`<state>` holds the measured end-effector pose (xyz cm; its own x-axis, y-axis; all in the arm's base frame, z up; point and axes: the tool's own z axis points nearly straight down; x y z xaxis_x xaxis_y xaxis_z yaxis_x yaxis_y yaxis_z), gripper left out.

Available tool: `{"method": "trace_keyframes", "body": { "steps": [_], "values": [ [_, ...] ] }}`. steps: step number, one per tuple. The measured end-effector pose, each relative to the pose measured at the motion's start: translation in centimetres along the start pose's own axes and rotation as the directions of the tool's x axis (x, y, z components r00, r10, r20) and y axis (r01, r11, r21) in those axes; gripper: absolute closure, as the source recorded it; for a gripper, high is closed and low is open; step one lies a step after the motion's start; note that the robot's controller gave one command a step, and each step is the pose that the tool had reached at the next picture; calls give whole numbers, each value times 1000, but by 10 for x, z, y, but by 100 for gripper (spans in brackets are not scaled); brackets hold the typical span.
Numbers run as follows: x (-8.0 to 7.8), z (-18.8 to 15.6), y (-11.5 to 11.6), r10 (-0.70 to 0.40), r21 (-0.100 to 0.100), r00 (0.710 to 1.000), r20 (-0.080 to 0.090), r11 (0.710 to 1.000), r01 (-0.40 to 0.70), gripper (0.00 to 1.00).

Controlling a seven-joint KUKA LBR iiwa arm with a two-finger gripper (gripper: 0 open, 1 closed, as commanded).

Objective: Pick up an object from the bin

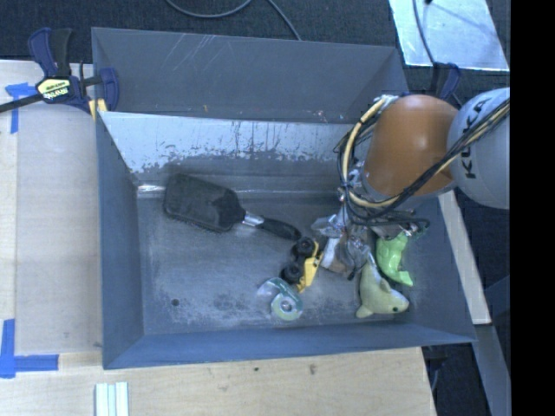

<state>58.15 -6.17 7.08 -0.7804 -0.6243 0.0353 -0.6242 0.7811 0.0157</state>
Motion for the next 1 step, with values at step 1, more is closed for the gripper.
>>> {"method": "trace_keyframes", "body": {
  "steps": [1],
  "values": [
    [-2,-19,0,3,8,1000,16,1000,-3,100]
  ]
}}
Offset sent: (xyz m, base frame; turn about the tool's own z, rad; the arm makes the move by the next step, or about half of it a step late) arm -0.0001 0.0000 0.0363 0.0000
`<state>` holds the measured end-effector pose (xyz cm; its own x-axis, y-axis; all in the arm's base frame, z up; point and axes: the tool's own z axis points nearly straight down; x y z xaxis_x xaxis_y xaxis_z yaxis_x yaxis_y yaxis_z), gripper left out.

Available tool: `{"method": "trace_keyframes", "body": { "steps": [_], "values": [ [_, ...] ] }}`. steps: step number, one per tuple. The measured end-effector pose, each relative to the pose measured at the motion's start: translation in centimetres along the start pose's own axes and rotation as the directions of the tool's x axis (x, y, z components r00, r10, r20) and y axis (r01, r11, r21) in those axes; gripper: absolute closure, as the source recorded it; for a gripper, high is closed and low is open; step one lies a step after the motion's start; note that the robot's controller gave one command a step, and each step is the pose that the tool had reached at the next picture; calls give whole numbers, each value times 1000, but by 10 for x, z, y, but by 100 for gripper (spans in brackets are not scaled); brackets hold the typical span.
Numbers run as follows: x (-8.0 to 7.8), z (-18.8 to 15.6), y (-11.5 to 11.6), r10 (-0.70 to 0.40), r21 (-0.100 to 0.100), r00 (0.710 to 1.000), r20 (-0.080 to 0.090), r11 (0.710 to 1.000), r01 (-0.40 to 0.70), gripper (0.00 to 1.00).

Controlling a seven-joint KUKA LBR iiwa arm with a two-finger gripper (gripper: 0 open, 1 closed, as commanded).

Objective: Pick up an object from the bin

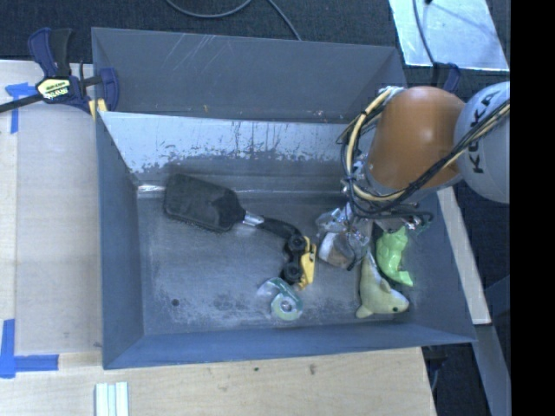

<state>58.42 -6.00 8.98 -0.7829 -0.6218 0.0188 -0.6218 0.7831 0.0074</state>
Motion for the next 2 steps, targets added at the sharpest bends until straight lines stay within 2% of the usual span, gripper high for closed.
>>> {"method": "trace_keyframes", "body": {
  "steps": [2],
  "values": [
    [0,-33,-1,-5,0,1000,-4,1000,5,100]
  ]
}}
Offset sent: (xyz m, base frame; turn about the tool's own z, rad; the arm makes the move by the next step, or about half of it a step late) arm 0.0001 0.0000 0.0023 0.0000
